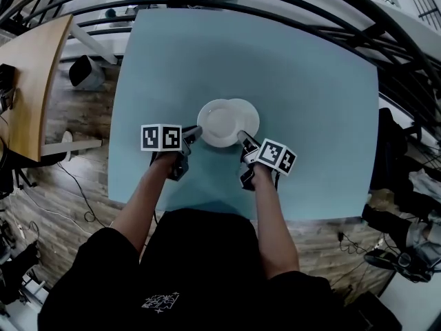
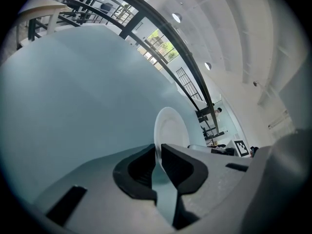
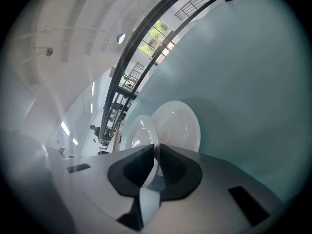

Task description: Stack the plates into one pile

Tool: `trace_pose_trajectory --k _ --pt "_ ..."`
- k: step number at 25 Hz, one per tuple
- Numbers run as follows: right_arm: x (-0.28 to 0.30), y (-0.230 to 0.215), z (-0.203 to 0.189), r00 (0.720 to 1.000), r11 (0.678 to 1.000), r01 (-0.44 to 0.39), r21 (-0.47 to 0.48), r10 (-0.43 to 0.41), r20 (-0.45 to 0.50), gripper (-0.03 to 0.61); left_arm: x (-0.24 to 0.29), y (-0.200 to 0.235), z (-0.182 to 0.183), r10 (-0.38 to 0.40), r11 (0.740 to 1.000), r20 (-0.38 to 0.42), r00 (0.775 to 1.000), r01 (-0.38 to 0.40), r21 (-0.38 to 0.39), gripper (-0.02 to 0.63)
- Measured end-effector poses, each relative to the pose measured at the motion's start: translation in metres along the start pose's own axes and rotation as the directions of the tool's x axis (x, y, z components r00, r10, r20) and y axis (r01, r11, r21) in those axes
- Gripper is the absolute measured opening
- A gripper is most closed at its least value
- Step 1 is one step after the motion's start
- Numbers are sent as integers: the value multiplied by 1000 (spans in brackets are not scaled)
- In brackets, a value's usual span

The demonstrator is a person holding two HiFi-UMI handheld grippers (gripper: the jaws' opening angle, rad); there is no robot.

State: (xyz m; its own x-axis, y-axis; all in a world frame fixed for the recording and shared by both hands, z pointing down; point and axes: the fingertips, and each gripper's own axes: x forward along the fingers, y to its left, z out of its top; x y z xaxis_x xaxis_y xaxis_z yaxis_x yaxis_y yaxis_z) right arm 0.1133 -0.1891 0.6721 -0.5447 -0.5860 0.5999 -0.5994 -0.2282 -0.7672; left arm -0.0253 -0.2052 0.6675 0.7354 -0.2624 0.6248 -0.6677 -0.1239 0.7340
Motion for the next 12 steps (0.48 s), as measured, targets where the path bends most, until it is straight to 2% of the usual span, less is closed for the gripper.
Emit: trace_pose_trajectory --k 12 --pt "-20 -34 29 998 998 49 -30 -48 28 34 42 -27 -3 31 998 -48 998 -28 64 46"
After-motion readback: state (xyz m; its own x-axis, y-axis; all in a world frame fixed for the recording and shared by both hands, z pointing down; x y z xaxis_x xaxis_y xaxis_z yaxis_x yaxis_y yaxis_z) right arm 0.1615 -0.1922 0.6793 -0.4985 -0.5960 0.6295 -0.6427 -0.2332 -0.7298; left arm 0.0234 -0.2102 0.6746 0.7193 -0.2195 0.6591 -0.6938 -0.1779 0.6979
